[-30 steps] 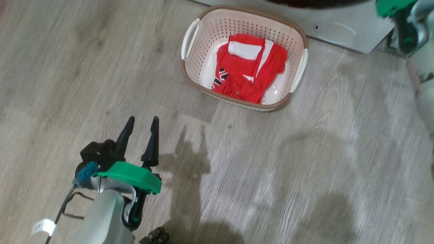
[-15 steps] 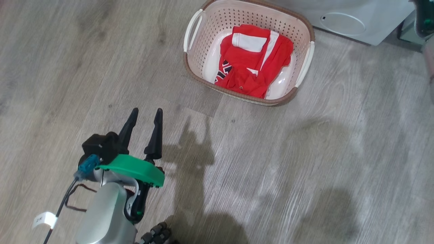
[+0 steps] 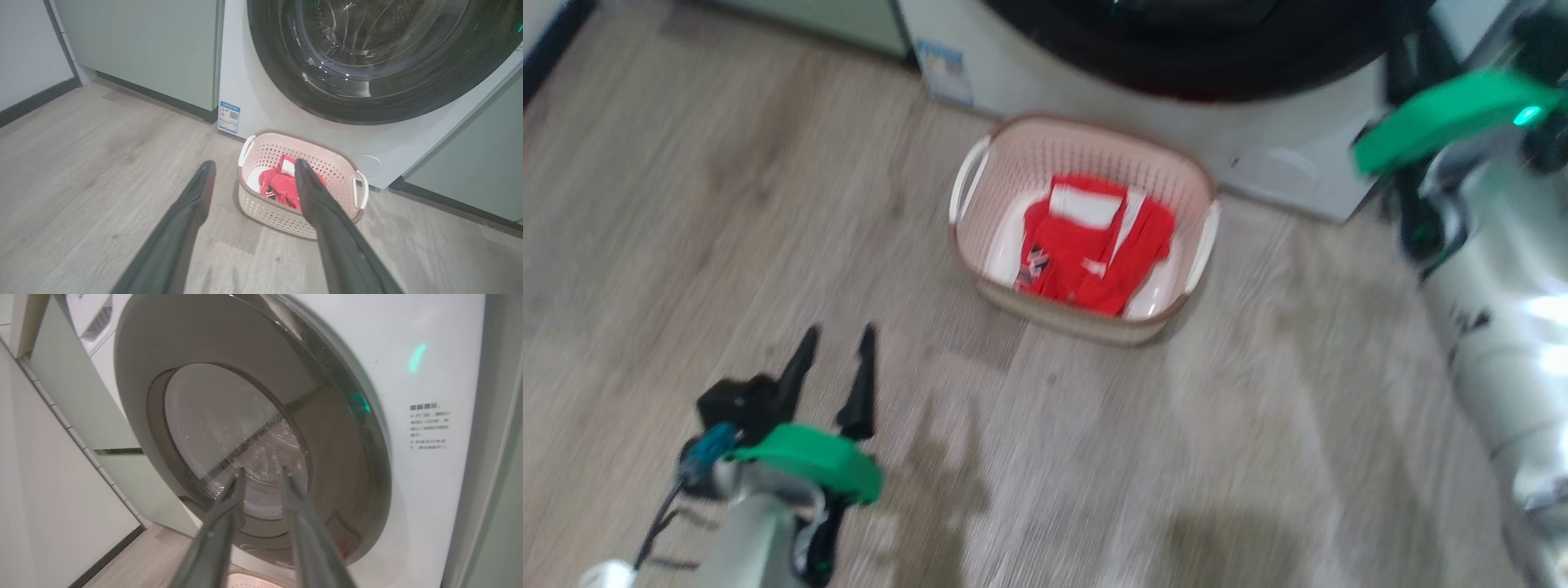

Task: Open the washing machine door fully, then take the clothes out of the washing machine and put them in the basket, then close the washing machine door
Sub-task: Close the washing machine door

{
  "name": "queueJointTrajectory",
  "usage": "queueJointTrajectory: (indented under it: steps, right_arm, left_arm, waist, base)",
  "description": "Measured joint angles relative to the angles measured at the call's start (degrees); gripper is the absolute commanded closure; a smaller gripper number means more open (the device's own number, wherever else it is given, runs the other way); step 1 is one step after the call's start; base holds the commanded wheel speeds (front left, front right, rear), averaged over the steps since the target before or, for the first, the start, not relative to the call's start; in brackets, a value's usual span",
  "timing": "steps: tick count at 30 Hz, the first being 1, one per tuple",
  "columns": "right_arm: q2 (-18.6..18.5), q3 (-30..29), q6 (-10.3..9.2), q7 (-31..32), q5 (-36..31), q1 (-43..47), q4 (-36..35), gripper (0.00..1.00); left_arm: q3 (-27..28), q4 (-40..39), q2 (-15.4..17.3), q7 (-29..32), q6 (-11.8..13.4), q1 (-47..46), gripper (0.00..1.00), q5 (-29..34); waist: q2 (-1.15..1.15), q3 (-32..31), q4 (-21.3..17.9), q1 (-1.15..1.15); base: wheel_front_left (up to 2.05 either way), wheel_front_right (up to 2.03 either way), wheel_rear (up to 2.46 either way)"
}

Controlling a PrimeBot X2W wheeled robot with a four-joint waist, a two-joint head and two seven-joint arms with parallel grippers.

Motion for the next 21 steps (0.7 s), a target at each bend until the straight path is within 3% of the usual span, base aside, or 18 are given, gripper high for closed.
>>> queueJointTrajectory:
  steps: [7, 21]
  right_arm:
    - [0.38, -1.00, 0.00, 0.00, 2.12, 12.00, -6.64, 0.00]
    - [4.57, -14.33, 0.00, 0.01, -9.43, 34.78, -20.09, 0.00]
  left_arm:
    - [3.54, 3.70, 6.04, 0.00, 0.00, 1.05, 0.00, -0.49]
    - [1.79, 5.54, 7.88, 0.00, 0.00, 0.66, 0.00, -1.09]
  waist:
    - [0.00, -8.68, -3.49, 0.00]
    - [0.00, -15.37, -14.98, 0.00]
  base:
    - [0.00, 0.00, 0.00]
    - [0.00, 0.00, 0.00]
